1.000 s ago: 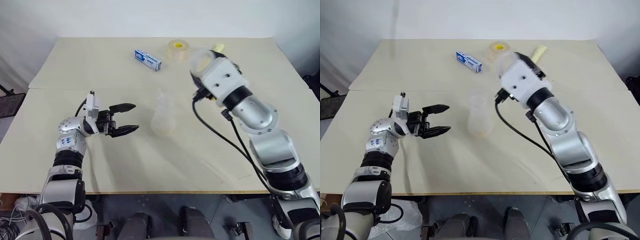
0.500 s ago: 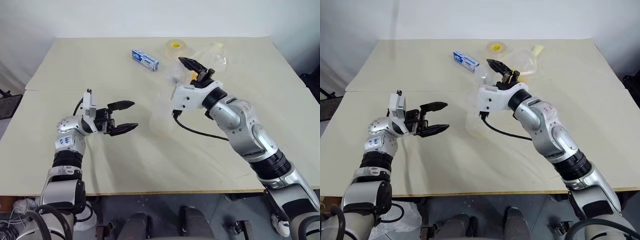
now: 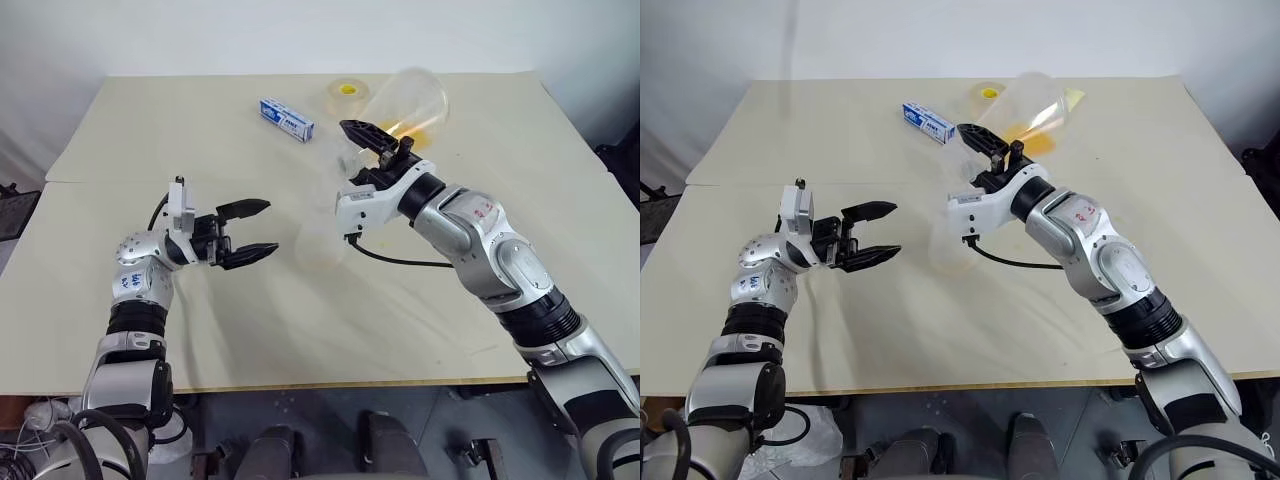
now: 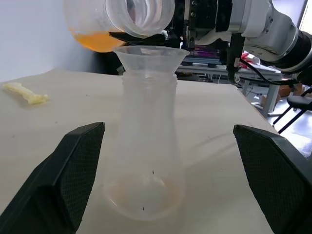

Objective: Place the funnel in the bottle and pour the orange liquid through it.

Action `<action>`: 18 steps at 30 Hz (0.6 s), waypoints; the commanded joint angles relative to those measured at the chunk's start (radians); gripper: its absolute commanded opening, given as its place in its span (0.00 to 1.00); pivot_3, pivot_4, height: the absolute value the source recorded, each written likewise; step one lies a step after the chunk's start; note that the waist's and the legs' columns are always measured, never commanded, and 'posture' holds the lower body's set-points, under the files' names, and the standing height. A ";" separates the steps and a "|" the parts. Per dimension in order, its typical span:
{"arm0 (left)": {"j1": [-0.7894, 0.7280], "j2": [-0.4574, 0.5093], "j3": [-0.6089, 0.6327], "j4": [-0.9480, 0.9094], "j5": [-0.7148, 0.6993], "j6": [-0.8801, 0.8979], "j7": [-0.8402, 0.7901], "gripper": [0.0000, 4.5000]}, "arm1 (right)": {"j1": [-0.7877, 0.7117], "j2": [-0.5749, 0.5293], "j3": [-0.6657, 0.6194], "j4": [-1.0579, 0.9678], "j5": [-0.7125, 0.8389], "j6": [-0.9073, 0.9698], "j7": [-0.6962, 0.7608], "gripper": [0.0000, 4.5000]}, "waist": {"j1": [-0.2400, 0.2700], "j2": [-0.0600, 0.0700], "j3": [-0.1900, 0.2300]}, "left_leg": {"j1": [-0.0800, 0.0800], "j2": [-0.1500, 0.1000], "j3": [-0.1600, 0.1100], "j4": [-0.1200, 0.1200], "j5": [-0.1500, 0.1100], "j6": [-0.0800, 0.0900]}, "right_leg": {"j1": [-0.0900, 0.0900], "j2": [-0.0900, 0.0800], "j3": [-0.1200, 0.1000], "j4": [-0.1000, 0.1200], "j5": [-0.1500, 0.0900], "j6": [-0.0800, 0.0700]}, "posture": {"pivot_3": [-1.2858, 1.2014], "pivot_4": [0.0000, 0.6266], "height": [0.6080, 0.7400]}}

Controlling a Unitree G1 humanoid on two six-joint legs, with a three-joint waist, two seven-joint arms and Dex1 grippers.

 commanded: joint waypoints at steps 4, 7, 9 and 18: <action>0.007 0.007 0.016 -0.040 -0.013 0.002 -0.003 1.00 | -0.044 -0.001 -0.041 0.011 -0.044 -0.054 -0.031 0.55 | -0.001 0.000 0.000 | 0.000 0.000 0.000 0.000 0.000 0.000 | 0.000 0.000 0.000 0.000 0.000 0.000 | 0.52 0.24 1.00; 0.010 0.007 0.017 -0.044 -0.015 0.003 -0.006 1.00 | -0.053 -0.004 -0.042 0.029 -0.064 -0.077 -0.039 0.55 | -0.001 0.000 0.000 | 0.000 0.000 0.000 0.000 0.000 0.000 | 0.000 0.000 0.000 0.000 0.000 0.000 | 0.52 0.24 1.00; 0.012 0.007 0.017 -0.048 -0.016 0.006 -0.007 1.00 | -0.063 -0.008 -0.041 0.043 -0.076 -0.090 -0.047 0.55 | -0.001 0.000 0.000 | 0.000 0.000 0.000 0.000 0.000 0.000 | 0.000 0.000 0.000 0.000 0.000 0.000 | 0.52 0.24 1.00; 0.017 0.010 0.019 -0.057 -0.019 0.013 -0.011 1.00 | -0.092 -0.017 -0.040 0.087 -0.112 -0.149 -0.070 0.55 | -0.002 0.000 0.000 | 0.000 0.000 0.000 0.000 0.000 0.000 | 0.000 0.000 0.000 0.000 0.000 0.000 | 0.52 0.24 1.00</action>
